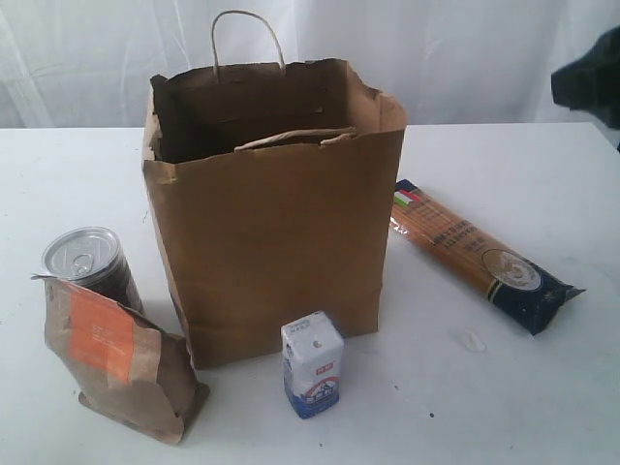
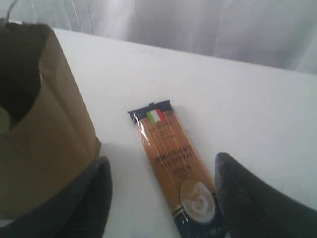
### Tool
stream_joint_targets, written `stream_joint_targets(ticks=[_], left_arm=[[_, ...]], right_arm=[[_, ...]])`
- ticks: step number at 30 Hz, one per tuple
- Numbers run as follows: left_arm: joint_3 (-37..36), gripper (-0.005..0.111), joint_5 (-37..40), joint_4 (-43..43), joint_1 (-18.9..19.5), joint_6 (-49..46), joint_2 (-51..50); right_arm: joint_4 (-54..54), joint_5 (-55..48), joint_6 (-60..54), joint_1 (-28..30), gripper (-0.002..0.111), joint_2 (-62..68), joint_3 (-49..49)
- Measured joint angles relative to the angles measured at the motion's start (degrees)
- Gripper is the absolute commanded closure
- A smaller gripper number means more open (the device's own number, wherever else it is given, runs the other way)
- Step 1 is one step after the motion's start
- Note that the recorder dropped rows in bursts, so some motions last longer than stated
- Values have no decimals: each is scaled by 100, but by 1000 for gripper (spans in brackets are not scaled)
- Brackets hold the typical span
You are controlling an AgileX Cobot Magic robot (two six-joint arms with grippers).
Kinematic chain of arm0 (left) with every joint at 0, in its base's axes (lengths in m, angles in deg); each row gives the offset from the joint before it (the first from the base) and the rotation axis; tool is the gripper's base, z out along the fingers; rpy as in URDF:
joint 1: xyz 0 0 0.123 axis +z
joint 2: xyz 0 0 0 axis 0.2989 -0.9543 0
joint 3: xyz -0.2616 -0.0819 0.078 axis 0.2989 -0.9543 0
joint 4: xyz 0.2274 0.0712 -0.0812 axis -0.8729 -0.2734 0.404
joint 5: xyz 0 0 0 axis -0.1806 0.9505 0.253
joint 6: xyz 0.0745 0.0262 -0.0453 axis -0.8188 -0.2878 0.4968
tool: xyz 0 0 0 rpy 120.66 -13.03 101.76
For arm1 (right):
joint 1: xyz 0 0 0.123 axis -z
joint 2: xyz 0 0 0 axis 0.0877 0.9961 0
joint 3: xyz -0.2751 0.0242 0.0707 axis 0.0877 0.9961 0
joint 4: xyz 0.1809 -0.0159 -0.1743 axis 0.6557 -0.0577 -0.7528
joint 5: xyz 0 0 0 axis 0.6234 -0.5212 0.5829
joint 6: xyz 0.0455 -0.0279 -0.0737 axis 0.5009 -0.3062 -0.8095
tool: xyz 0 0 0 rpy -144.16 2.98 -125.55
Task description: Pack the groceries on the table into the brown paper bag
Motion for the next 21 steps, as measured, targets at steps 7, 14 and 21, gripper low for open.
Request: stream_joint_targets(ticks=[7, 14, 21], left_arm=[[0, 107, 0, 0, 0, 0, 0], [0, 107, 0, 0, 0, 0, 0], [0, 107, 0, 0, 0, 0, 0]], right_arm=[[340, -33, 0, 24, 51, -15, 877], [434, 238, -48, 24, 51, 79, 1646], [445, 534, -58, 24, 51, 184, 2035]])
